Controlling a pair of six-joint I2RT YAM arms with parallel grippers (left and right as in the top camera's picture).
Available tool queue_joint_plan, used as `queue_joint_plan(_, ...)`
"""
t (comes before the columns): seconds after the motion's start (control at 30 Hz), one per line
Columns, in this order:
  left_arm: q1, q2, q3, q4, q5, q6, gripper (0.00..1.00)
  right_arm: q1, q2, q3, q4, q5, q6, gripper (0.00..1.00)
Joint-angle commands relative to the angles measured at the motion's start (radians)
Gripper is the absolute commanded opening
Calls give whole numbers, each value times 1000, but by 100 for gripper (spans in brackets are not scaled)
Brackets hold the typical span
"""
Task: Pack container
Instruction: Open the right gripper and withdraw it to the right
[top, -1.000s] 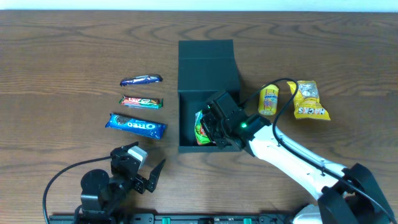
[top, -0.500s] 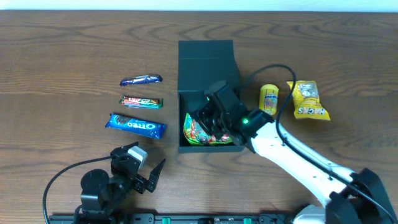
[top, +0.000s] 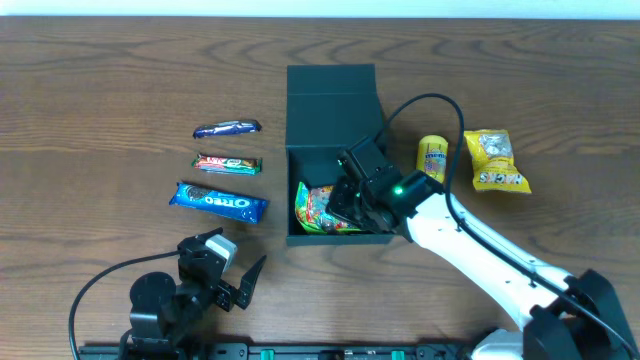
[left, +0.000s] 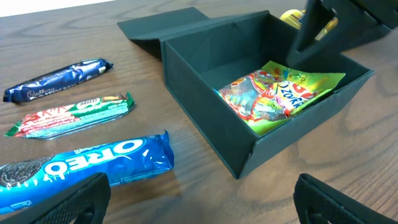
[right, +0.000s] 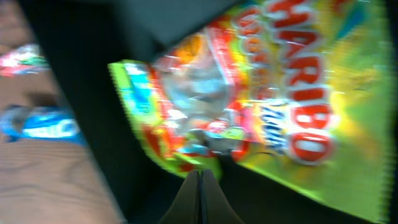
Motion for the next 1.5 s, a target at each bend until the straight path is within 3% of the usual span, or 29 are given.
queue_joint_plan(0.0,5,-6,-18,1,16,-5,95,-6,37,-9,-31,42,-97,1)
queue_joint_plan(0.47,5,-6,-18,1,16,-5,95,-24,195,-9,-145,211,-171,1)
queue_joint_plan(1.27,6,-6,-18,23,-10,-6,95,-51,216,-6,-79,276,-339,1)
queue_joint_plan(1.33,6,-6,-18,46,0,-21,95,-51,189,19,-122,264,-339,1)
queue_joint_plan(1.47,6,-6,-14,172,23,-173,95,-51,78,121,-236,269,-370,1)
